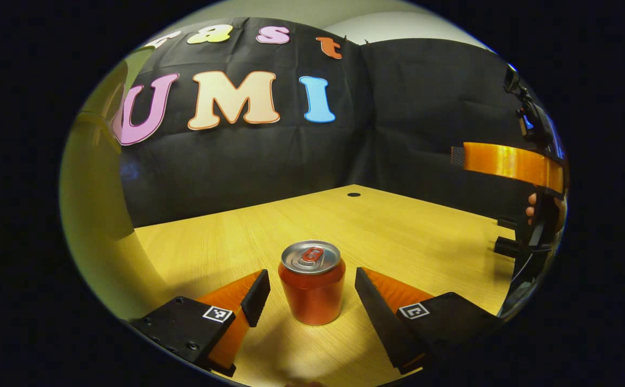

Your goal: Press the lid of the desktop garbage bin to open it, pick up the crumpled paper on the desktop and throw it into the bin, then pick up the pop can on the desktop and drop it into the bin, and finally close the garbage bin lid.

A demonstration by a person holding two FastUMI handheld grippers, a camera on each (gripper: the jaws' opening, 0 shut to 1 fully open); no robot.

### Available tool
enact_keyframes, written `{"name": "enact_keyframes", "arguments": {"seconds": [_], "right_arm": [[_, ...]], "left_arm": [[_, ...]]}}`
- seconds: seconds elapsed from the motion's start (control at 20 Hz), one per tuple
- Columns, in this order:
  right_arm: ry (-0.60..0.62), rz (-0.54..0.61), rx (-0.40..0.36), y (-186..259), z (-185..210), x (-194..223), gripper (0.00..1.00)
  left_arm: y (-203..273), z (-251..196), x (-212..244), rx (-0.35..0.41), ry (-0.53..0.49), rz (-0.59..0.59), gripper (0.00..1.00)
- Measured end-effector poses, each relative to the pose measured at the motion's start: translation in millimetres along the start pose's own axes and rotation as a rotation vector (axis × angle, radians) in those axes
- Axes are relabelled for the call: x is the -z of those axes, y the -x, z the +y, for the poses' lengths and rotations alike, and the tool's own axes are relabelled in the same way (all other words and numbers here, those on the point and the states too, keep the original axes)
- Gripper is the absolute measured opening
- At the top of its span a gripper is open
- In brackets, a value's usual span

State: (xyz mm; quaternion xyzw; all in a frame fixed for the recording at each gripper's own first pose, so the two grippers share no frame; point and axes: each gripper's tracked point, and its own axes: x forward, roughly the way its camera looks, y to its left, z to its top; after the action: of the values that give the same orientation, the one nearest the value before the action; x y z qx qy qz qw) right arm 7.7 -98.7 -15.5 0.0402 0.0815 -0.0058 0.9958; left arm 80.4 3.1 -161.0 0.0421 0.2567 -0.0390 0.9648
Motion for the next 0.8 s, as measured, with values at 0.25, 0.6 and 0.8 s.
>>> {"name": "enact_keyframes", "arguments": {"seconds": [0.25, 0.6, 0.8], "right_arm": [[-0.005, 0.026, -0.001, -2.8, -6.0, 18.7, 0.98], [-0.012, 0.074, 0.015, -7.9, -3.0, 33.6, 0.98], [-0.007, 0.089, 0.022, -10.6, -3.8, 38.8, 0.98]], "left_arm": [[-13.1, 2.2, 7.3, -0.011, 0.009, 0.045, 0.96], [-28.0, 10.4, 20.3, -0.027, 0.074, 0.091, 0.86], [-17.4, -0.2, 10.3, -0.017, 0.063, 0.076, 0.78]]}}
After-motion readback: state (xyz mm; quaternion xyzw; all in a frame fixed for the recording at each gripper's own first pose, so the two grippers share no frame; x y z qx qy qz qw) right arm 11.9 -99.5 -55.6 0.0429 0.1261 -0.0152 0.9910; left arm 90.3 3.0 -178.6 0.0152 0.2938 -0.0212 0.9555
